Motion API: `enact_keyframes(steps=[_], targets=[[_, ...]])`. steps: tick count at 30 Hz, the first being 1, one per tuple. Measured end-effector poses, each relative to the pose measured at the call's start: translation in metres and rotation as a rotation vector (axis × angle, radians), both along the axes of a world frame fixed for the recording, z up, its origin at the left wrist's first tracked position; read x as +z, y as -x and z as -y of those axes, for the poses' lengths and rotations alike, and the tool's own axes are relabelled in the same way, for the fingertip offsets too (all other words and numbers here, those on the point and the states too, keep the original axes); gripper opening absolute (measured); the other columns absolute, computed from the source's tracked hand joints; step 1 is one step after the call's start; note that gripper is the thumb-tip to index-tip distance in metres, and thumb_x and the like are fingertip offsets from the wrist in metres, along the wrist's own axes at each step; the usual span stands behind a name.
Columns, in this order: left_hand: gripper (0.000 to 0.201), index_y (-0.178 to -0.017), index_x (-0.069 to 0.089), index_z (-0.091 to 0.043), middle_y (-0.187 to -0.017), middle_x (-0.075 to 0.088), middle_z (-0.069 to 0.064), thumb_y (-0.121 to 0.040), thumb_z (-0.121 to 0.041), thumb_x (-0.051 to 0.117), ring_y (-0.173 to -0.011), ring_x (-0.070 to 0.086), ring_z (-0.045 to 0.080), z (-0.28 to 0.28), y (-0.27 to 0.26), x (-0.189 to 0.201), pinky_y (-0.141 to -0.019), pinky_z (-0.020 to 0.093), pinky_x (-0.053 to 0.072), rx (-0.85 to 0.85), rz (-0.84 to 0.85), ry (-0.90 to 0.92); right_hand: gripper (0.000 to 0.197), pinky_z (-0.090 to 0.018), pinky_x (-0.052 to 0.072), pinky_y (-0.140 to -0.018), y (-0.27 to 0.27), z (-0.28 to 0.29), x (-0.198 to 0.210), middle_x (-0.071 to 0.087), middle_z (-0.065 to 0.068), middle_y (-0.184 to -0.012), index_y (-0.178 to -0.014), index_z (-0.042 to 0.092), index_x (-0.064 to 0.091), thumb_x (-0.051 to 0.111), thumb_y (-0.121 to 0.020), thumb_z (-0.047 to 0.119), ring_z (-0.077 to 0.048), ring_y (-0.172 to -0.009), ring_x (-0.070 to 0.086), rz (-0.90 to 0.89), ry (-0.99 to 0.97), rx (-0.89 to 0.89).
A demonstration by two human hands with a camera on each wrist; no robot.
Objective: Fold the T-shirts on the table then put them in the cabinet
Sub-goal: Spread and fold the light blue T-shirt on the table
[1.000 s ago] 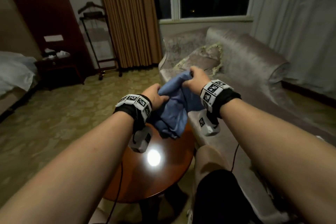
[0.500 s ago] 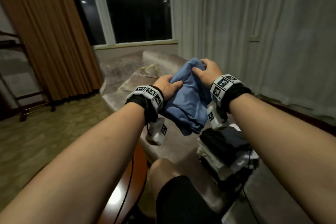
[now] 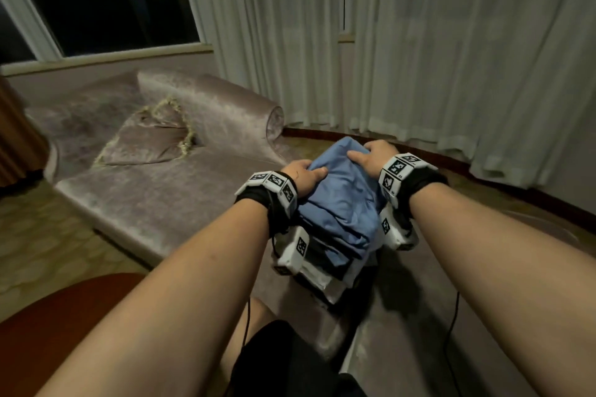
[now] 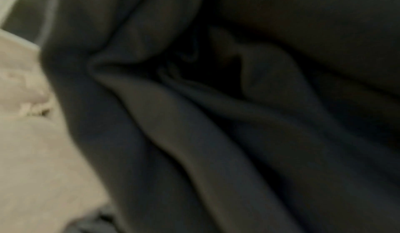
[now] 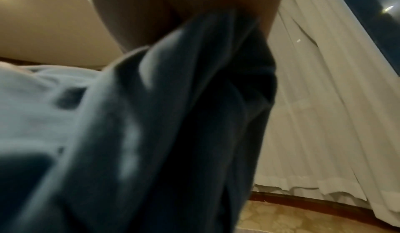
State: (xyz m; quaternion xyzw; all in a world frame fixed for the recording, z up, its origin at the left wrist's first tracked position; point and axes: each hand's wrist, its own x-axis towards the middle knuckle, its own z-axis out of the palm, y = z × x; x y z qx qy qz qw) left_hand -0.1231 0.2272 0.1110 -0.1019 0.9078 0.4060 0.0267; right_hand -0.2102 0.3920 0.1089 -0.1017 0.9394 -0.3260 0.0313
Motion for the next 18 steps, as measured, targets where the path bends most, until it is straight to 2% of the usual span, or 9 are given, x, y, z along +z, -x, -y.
enact_keyframes(steps=[3, 7, 10, 12, 13, 14, 16, 18], targets=[[0.036, -0.116, 0.064, -0.012, -0.110, 0.068, 0.011, -0.095, -0.039, 0.054, -0.099, 0.065, 0.029, 0.001, 0.020, -0.019, -0.092, 0.040, 0.051, 0.026, 0.061, -0.032, 0.033, -0.031, 0.043, -0.071, 0.021, 0.006, -0.019, 0.066, -0.010, -0.097, -0.092, 0.015, 0.062, 0.056, -0.090, 0.048, -0.030, -0.088, 0.061, 0.042, -0.076, -0.003], [0.040, -0.119, 0.062, -0.009, -0.113, 0.066, 0.011, -0.095, -0.040, 0.054, -0.101, 0.064, 0.029, 0.007, 0.043, -0.044, -0.088, 0.036, 0.050, 0.056, 0.148, -0.039, 0.044, -0.030, 0.041, -0.071, 0.049, 0.018, -0.050, 0.066, -0.012, -0.110, -0.112, 0.010, 0.064, 0.057, -0.090, 0.047, -0.031, -0.095, 0.061, 0.097, -0.132, -0.014], [0.046, -0.127, 0.057, -0.008, -0.123, 0.062, 0.012, -0.095, -0.040, 0.055, -0.109, 0.060, 0.030, 0.010, 0.060, -0.065, -0.093, 0.036, 0.048, 0.094, 0.173, -0.013, 0.049, -0.030, 0.040, -0.072, 0.065, 0.024, -0.072, 0.064, -0.013, -0.116, -0.120, 0.007, 0.061, 0.058, -0.090, 0.045, -0.031, -0.100, 0.061, 0.149, -0.128, -0.024], [0.053, -0.135, 0.049, -0.005, -0.133, 0.056, 0.014, -0.094, -0.038, 0.057, -0.119, 0.054, 0.031, 0.011, 0.070, -0.080, -0.098, 0.036, 0.044, 0.128, 0.183, 0.009, 0.051, -0.031, 0.044, -0.074, 0.073, 0.025, -0.086, 0.064, -0.014, -0.117, -0.122, 0.007, 0.061, 0.059, -0.090, 0.046, -0.031, -0.100, 0.061, 0.182, -0.119, -0.040], [0.054, -0.135, 0.048, -0.005, -0.133, 0.055, 0.014, -0.093, -0.037, 0.058, -0.119, 0.054, 0.031, 0.011, 0.075, -0.089, -0.099, 0.036, 0.044, 0.139, 0.192, 0.024, 0.053, -0.033, 0.048, -0.080, 0.075, 0.023, -0.092, 0.062, -0.014, -0.122, -0.126, 0.008, 0.058, 0.059, -0.089, 0.046, -0.031, -0.104, 0.061, 0.196, -0.115, -0.048], [0.052, -0.132, 0.049, -0.006, -0.131, 0.056, 0.015, -0.092, -0.036, 0.060, -0.117, 0.055, 0.031, 0.011, 0.078, -0.100, -0.099, 0.037, 0.044, 0.143, 0.207, 0.037, 0.058, -0.037, 0.049, -0.090, 0.077, 0.021, -0.100, 0.056, -0.013, -0.132, -0.134, 0.010, 0.052, 0.058, -0.090, 0.047, -0.031, -0.114, 0.057, 0.207, -0.114, -0.055], [0.052, -0.130, 0.049, -0.011, -0.129, 0.057, 0.014, -0.089, -0.041, 0.062, -0.114, 0.056, 0.032, 0.011, 0.082, -0.119, -0.100, 0.041, 0.045, 0.154, 0.237, 0.056, 0.077, -0.044, 0.036, -0.109, 0.074, 0.015, -0.115, 0.027, -0.012, -0.154, -0.148, 0.012, 0.031, 0.056, -0.088, 0.054, -0.034, -0.135, 0.036, 0.234, -0.117, -0.095], [0.065, -0.136, 0.045, -0.016, -0.136, 0.052, 0.014, -0.085, -0.054, 0.060, -0.120, 0.052, 0.034, 0.012, 0.085, -0.138, -0.104, 0.045, 0.041, 0.162, 0.273, 0.086, 0.097, -0.047, 0.024, -0.116, 0.063, 0.009, -0.131, 0.005, -0.011, -0.159, -0.152, 0.015, 0.013, 0.059, -0.081, 0.063, -0.034, -0.144, 0.015, 0.289, -0.041, -0.189]])
